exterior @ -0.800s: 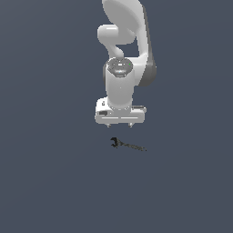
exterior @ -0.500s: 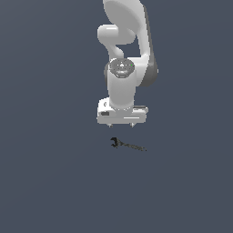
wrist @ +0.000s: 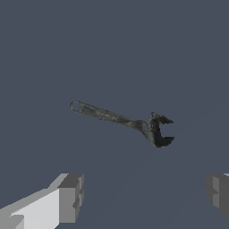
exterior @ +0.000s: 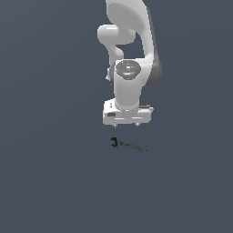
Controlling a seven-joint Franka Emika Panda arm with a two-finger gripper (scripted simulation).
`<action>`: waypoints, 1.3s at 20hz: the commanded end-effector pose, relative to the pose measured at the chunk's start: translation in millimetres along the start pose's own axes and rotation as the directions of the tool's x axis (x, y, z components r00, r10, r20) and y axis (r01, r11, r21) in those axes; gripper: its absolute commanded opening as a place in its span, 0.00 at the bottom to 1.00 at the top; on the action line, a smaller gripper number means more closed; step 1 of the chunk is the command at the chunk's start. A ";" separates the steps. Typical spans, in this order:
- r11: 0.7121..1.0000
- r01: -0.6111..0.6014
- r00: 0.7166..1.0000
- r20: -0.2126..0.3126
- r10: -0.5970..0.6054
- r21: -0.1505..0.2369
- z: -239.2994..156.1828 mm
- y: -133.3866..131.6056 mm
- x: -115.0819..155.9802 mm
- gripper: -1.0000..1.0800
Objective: Pick up the object and move it to a goal position.
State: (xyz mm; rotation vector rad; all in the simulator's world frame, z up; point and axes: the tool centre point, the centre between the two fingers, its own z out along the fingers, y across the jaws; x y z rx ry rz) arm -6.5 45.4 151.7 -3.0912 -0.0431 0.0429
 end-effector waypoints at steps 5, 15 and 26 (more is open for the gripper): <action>0.999 0.048 0.999 0.000 -0.048 -0.004 3.9 0.2 2.0 0.96; 0.968 0.249 0.968 0.003 -0.249 -0.021 19.9 0.1 10.2 0.96; 0.832 0.553 0.833 0.015 -0.553 -0.038 46.6 -1.3 22.7 0.96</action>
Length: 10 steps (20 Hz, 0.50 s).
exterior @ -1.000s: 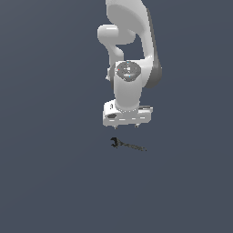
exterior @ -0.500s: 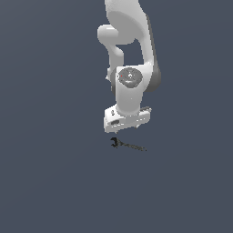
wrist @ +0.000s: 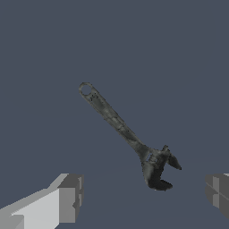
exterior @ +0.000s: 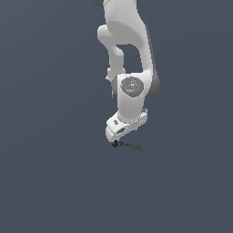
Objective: Pick up the object and move it to a goal position.
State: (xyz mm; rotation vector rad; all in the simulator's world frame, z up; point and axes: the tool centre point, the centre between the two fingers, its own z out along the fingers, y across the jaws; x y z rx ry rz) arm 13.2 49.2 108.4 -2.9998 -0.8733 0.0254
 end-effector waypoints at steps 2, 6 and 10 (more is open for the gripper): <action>0.994 0.108 0.994 0.001 -0.108 -0.005 8.6 1.1 3.8 0.96; 0.974 0.228 0.974 0.002 -0.228 -0.010 18.4 2.1 8.0 0.96; 0.939 0.344 0.939 0.002 -0.344 -0.015 28.2 2.9 12.2 0.96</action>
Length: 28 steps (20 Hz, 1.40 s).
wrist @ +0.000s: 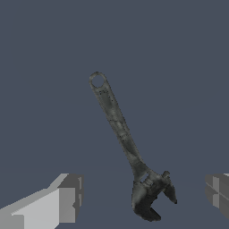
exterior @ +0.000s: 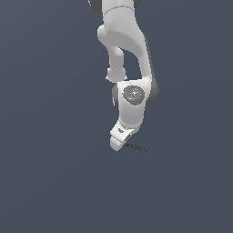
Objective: Pick up the object and move it to a goal position.
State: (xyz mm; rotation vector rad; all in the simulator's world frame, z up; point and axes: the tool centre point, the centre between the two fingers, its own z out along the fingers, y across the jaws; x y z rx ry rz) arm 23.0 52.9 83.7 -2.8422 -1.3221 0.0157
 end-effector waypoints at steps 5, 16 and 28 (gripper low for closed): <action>0.985 0.173 0.985 -0.001 -0.173 -0.006 13.9 2.5 5.5 0.96; 0.950 0.312 0.950 -0.002 -0.312 -0.012 25.4 4.1 10.0 0.96; 0.949 0.316 0.949 -0.002 -0.316 -0.012 50.0 3.7 9.7 0.96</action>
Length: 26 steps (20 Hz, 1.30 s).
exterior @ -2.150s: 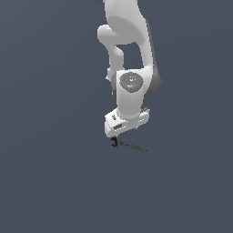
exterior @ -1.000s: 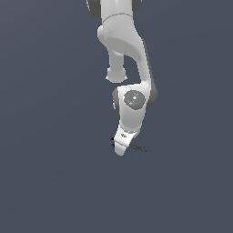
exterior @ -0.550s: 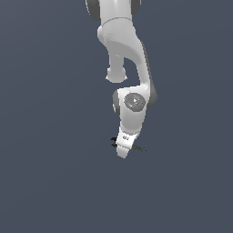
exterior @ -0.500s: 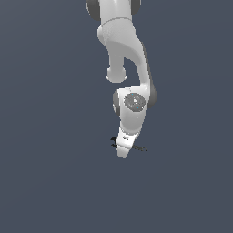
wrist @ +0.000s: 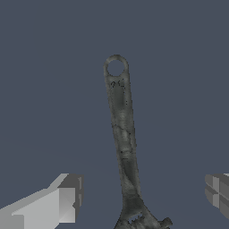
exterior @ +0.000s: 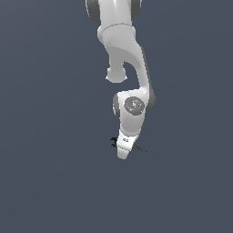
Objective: Pick up the object and move it to a goal position.
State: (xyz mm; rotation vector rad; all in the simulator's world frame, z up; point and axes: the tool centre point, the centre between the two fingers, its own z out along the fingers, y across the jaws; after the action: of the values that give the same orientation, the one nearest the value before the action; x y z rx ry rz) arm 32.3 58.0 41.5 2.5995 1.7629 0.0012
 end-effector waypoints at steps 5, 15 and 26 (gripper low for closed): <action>1.000 0.003 1.000 0.001 -0.003 0.001 30.2 -1.0 -0.5 0.96; 1.000 0.003 1.000 0.001 -0.003 0.001 34.0 -0.1 0.2 0.00; 1.000 0.008 1.000 -0.001 -0.008 0.001 28.4 -3.2 -3.7 0.00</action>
State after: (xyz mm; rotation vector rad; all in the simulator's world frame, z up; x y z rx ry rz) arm 29.1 58.5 11.4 2.5937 1.7754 0.0011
